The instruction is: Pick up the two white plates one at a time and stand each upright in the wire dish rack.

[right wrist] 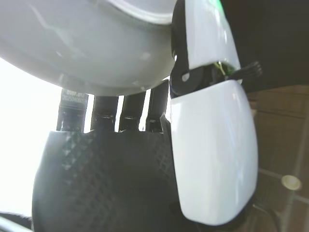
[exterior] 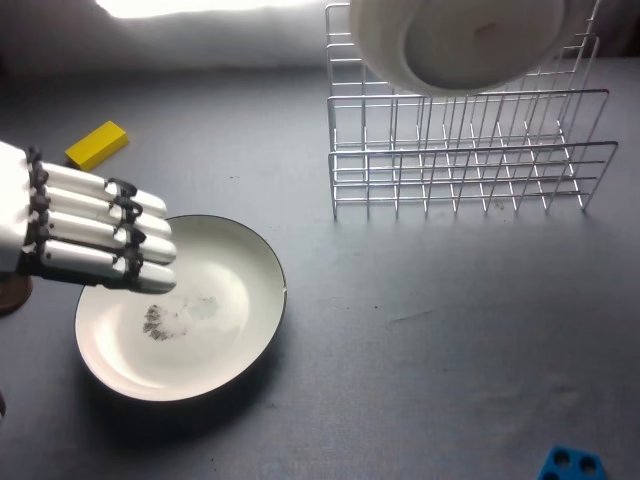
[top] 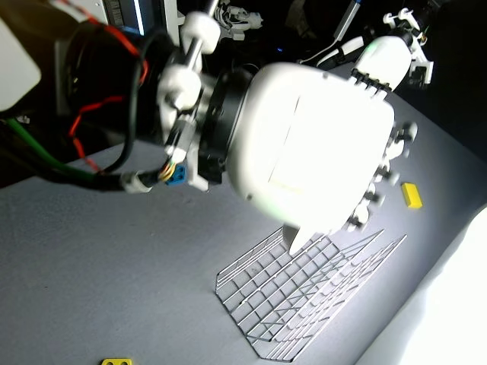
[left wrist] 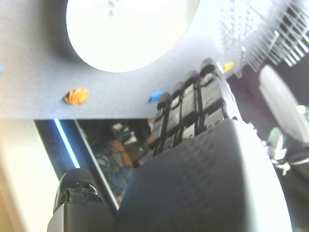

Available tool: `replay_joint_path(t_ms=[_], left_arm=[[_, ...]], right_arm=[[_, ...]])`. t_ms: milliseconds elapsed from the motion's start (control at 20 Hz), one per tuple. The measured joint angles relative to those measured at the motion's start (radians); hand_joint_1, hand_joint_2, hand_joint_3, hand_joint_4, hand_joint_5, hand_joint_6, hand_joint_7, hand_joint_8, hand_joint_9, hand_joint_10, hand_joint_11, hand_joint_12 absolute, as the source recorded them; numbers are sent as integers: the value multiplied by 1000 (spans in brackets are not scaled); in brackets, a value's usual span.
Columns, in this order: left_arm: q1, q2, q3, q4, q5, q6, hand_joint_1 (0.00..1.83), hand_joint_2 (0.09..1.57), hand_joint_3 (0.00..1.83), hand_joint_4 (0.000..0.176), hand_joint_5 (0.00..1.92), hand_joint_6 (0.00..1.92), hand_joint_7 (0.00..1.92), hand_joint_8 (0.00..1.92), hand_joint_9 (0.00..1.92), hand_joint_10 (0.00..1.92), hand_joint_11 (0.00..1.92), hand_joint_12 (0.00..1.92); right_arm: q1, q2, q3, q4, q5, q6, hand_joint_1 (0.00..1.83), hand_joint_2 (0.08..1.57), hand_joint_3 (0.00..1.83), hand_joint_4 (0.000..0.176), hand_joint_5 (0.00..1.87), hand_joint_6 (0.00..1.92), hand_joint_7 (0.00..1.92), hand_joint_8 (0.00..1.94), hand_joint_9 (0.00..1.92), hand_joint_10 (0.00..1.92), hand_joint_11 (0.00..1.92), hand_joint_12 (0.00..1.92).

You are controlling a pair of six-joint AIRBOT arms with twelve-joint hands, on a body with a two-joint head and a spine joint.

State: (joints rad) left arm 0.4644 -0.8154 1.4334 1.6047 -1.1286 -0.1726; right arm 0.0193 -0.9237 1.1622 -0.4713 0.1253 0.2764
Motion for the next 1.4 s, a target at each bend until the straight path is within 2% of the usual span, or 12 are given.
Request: replay_joint_path(t_ms=[200,250,350,600,700,950,1050,1400], left_arm=[[35,-19,0,-2,36,12,0,962,1,0,17,4,0,0,0,0,0,0],[47,-24,0,-6,44,16,0,953,0,0,12,1,0,0,0,0,0,0],[76,-33,4,-17,51,39,0,952,0,0,20,4,0,0,0,0,0,0],[143,-57,32,-69,71,83,0,959,0,0,18,2,0,0,0,0,0,0],[167,-64,53,-106,77,111,0,963,1,0,34,8,2,1,0,0,0,0],[181,-74,88,-127,100,132,0,967,3,0,45,9,11,4,0,0,0,0],[187,-80,90,-126,105,134,0,963,1,0,32,3,0,0,0,0,0,0],[196,-87,100,-129,134,139,0,955,0,0,27,0,0,0,0,0,0,0]], right_arm=[[-19,-1,23,1,5,16,1386,1076,0,0,941,978,1089,768,1044,996,905,1018],[-20,-1,25,0,3,17,1390,1061,0,0,977,939,1128,694,1067,949,938,986],[-20,-3,35,0,2,29,1387,1069,1,0,961,979,1105,721,1047,976,929,984],[-20,-7,54,0,0,52,1380,1095,1,0,896,1081,1057,824,992,1039,889,1010],[-24,-7,59,0,-2,84,1384,1080,0,0,938,1017,1086,770,1022,998,917,988],[-37,-9,100,0,-7,192,1387,1067,0,0,982,969,1106,721,1044,963,925,988],[-37,-6,109,2,-6,204,1384,1078,1,0,953,1015,1077,774,1025,989,915,992],[-50,-19,114,4,-85,234,1385,1076,1,0,966,994,1081,765,1019,1000,913,1011]])
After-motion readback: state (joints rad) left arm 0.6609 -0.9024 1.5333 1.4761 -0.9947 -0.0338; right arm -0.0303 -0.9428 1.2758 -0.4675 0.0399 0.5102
